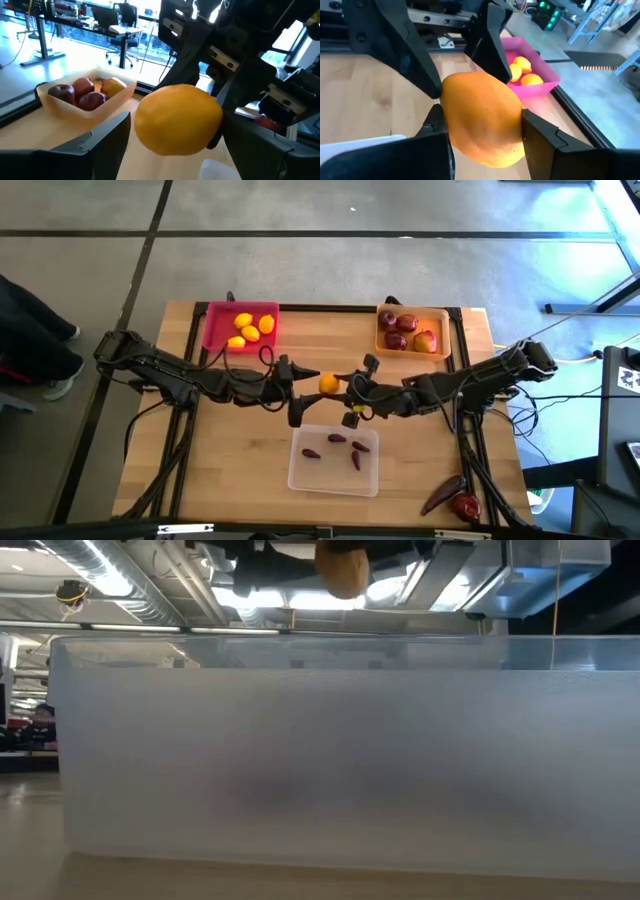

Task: Sort produce into baskets
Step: Put the lemon into the red bin

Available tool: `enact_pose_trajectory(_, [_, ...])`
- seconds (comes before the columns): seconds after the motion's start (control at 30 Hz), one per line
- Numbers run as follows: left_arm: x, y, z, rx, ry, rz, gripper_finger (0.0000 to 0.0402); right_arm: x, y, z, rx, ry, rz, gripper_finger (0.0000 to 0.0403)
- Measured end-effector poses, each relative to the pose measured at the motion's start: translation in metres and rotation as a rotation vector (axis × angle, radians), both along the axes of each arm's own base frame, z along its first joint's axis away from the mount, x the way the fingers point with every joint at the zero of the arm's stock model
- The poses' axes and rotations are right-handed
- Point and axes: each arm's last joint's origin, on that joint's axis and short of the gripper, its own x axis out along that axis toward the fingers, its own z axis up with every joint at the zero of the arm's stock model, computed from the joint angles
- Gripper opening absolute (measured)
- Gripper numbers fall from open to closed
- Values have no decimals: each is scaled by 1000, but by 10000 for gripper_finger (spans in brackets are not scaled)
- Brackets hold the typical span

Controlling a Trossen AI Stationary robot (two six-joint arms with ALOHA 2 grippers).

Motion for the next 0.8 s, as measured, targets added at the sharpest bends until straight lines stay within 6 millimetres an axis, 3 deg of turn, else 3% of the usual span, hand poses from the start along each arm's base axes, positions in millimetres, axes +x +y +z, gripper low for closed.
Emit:
enact_pose_trajectory(0.53, [0,4,-5,-54,36,17,309,0,-1,-5,-36,48,-6,120])
enact_pose_trajectory(0.8, [-1,9,-8,-64,56,58,392,11,-4,-25,-59,123,-19,120])
